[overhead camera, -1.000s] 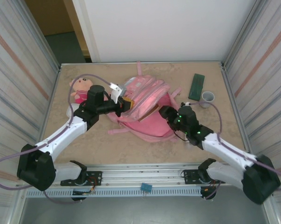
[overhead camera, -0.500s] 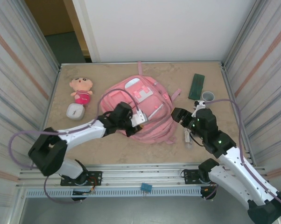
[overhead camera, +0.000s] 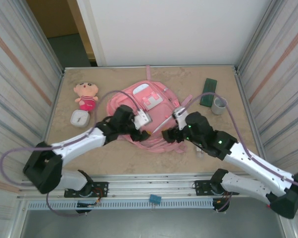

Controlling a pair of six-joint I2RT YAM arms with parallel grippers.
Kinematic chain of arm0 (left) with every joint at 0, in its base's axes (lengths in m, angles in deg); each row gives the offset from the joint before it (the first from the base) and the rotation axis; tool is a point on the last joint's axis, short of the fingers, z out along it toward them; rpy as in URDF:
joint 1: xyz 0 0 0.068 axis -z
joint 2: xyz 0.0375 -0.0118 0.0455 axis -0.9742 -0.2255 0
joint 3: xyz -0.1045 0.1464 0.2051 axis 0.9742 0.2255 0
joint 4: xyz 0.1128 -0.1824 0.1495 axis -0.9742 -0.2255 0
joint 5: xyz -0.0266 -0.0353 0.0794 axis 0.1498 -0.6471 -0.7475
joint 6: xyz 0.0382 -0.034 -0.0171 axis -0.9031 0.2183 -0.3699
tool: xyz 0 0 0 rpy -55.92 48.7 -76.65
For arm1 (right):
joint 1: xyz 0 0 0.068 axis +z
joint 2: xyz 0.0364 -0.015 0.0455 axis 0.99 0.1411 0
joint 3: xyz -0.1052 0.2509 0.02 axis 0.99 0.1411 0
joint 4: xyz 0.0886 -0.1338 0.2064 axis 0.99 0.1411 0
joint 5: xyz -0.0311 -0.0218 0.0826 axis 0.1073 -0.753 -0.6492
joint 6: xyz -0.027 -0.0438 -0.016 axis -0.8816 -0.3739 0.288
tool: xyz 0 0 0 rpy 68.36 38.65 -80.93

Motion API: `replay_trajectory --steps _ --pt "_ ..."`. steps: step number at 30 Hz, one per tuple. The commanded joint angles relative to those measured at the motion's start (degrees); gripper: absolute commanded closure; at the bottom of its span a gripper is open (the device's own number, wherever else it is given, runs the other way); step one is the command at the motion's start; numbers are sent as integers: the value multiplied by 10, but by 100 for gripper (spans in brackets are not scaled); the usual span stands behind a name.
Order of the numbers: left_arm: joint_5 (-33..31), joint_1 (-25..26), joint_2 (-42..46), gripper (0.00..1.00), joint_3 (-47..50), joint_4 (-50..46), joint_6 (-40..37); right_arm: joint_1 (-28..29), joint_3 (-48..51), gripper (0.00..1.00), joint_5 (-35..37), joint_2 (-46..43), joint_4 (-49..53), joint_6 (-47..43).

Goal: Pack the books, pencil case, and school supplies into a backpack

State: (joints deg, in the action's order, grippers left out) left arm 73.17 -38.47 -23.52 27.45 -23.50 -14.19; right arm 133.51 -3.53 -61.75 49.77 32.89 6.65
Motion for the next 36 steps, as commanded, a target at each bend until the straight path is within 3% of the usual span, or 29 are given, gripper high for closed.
replay_trajectory --steps 1,5,8,13,21,25,28,29,32,33,36 --pt "37 -47 70 31 13 6 143 77 -39 16 84 72 71 -161" --pt "28 -82 129 28 41 -16 194 164 -44 11 153 183 78 -279" --pt "21 -101 160 27 73 -15 215 197 -24 8 199 259 25 -375" --pt "68 -140 196 26 137 43 289 174 -18 7 191 330 -67 -422" --pt "51 -142 208 26 192 90 351 151 15 11 213 371 -186 -461" --pt "36 -143 210 26 214 112 378 162 44 25 260 386 -240 -499" --pt "25 -145 212 26 223 119 391 172 53 41 272 368 -244 -517" --pt "25 -146 212 26 224 118 391 173 46 49 267 358 -226 -514" --pt "26 -148 217 27 223 112 393 173 21 91 253 318 -169 -509" --pt "27 -147 222 27 223 111 393 173 11 98 247 302 -150 -511" --pt "28 -148 235 27 227 109 397 164 -22 100 223 257 -107 -507"
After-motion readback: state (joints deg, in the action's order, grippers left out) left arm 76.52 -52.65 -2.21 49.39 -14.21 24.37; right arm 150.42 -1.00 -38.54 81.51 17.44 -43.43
